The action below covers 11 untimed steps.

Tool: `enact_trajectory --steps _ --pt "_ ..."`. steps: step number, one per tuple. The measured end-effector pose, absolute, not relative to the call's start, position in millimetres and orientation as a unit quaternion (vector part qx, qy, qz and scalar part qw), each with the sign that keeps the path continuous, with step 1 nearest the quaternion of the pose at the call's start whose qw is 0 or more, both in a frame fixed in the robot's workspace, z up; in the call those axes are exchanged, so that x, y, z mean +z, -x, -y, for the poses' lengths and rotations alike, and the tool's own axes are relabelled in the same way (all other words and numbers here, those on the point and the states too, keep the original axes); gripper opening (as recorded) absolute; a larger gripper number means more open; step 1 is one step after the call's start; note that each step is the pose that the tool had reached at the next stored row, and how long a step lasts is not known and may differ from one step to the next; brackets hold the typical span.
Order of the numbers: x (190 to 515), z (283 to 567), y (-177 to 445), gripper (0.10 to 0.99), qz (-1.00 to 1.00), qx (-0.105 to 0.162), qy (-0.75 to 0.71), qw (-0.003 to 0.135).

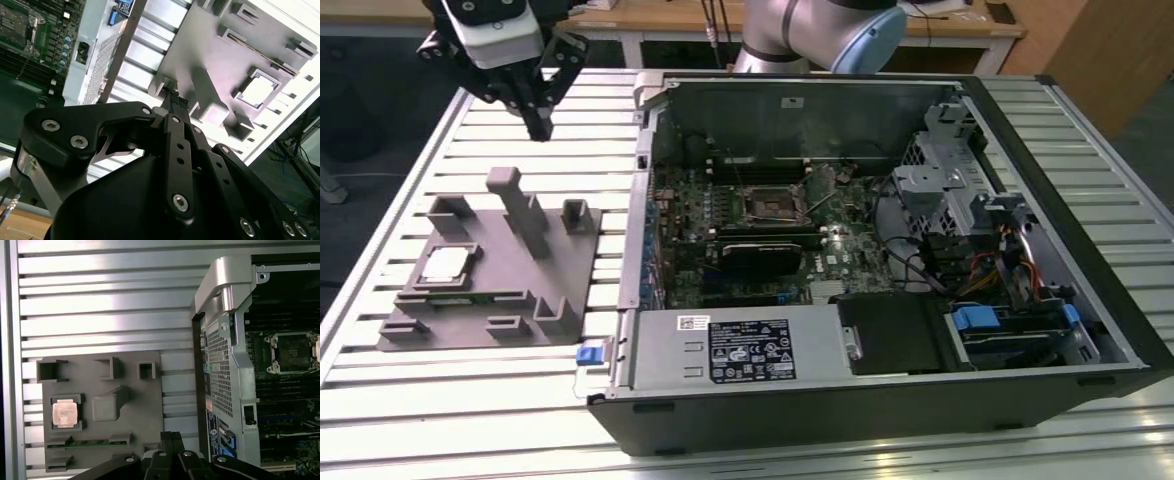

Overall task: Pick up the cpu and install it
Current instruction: 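Reach for the cpu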

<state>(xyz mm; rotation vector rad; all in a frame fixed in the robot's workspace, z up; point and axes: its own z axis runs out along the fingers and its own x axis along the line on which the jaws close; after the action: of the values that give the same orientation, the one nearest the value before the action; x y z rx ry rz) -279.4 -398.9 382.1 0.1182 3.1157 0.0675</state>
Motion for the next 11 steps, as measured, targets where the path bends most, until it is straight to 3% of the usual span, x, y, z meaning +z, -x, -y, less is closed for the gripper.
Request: enact_trajectory --steps 11 --pt "379 399 301 0.106 -0.999 0.022 -0.038 0.011"
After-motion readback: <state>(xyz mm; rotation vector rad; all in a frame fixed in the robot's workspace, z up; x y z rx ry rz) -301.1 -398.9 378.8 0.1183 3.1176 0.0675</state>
